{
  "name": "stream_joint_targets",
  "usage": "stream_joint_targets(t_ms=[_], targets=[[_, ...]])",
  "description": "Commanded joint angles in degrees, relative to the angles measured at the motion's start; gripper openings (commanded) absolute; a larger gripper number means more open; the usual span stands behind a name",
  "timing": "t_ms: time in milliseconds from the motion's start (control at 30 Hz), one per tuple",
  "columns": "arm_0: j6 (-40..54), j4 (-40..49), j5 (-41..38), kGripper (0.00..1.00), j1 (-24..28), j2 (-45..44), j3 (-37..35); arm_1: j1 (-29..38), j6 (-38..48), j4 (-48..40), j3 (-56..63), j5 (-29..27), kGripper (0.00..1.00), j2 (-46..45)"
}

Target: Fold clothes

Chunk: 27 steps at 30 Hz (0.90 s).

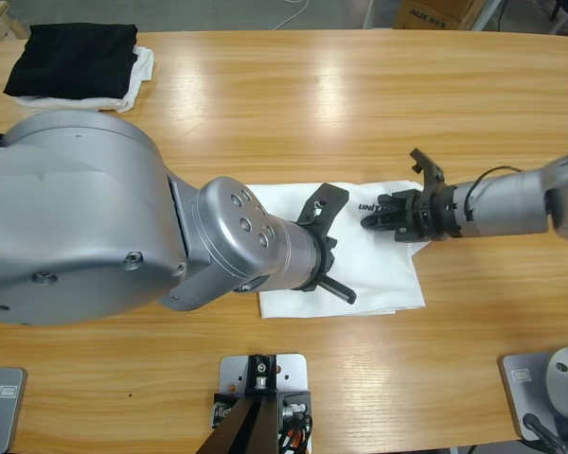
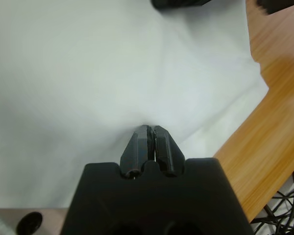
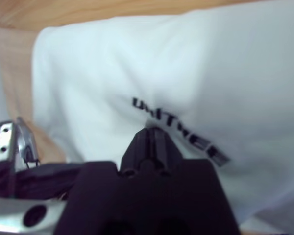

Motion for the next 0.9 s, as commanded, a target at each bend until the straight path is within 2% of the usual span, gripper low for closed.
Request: stream_joint_targets(t_ms=[33,300,467,533,633,767,800,833,867,900], targets=[[-1.98,0.01,-0.21,0.000,-1.75,4.22,3.05,-7.32,-0.59,-14.25,4.79,0.57,0.000,7.32],[-2.66,-0.12,-0.14,0.000,-2.40,4.04,4.10,-8.42,-0.35,-10.26,6.29,-0.25,0.000,3.56],[-2.50,0.06,1.27,0.000,-1.21,-0.35,4.70,-5.14,-0.35,-0.93,6.03,-2.22,0.000,-2.28],[-2.31,0.62,2.08,0.000,0.04,-3.32,5.38,-2.66,-0.35,5.16,5.37,-5.07,0.000,-5.55],[-2.33,1.11,3.39,0.000,1.45,-7.37,9.16,-1.57,-0.24,12.08,4.27,-9.59,0.000,-9.33],[-2.57,1.11,5.63,0.000,1.84,-13.78,15.61,0.91,-0.26,12.24,3.90,-10.13,0.000,-16.62],[-2.50,1.15,5.98,0.000,2.12,-15.89,16.79,2.00,-0.21,12.36,2.95,-9.18,0.035,-20.09],[-2.49,1.53,5.98,0.000,2.64,-17.98,17.62,2.91,0.00,13.58,1.21,-7.53,0.503,-23.34],[-2.49,3.05,5.94,0.068,3.28,-20.02,17.97,4.11,0.09,16.48,-1.27,-6.84,0.896,-26.73],[-2.45,4.98,5.96,0.485,4.16,-21.83,18.04,5.66,0.06,20.04,-4.15,-7.19,0.997,-29.82]])
